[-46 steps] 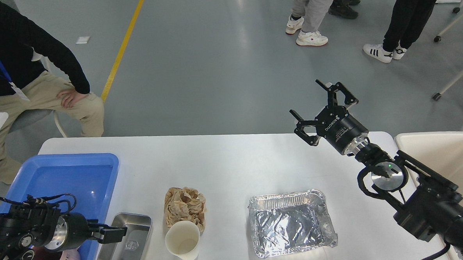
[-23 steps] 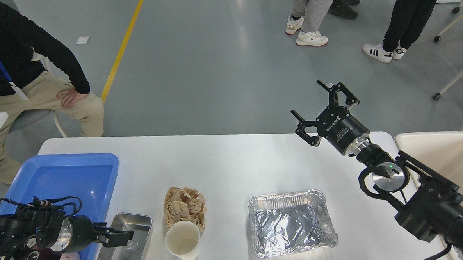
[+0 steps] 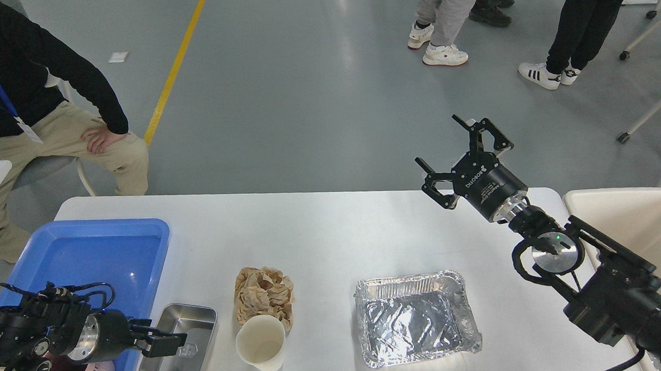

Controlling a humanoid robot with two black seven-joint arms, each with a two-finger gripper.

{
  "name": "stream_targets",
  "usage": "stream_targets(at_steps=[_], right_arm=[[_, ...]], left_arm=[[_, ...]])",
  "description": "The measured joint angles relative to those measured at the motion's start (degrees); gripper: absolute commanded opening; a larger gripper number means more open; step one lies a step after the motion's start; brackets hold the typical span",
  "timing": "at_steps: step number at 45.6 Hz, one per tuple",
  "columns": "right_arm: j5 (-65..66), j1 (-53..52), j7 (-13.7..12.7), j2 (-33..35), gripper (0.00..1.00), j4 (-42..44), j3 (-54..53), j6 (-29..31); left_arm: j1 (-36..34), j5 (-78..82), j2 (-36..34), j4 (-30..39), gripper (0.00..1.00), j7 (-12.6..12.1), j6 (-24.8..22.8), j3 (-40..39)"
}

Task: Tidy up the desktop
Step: 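Grasp the rim of the small steel tray with the left gripper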

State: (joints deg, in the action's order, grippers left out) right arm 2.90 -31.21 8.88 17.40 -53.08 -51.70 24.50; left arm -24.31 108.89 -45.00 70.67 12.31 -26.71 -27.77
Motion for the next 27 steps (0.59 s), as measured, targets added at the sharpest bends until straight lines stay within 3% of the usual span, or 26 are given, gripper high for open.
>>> stream_targets(at_steps=[11,27], right_arm=[[0.0,0.2,0.0,0.0,1.00,0.0,0.0,0.0],[0.0,0.3,0.0,0.1,1.00,0.0,-0.1,0.0]], left_arm=[[-0.2,0.2,0.9,-1.6,0.85,0.4,0.8,0.0],[-0.6,2.4,2.2,-3.2,0.81,3.1,1.0,0.0]])
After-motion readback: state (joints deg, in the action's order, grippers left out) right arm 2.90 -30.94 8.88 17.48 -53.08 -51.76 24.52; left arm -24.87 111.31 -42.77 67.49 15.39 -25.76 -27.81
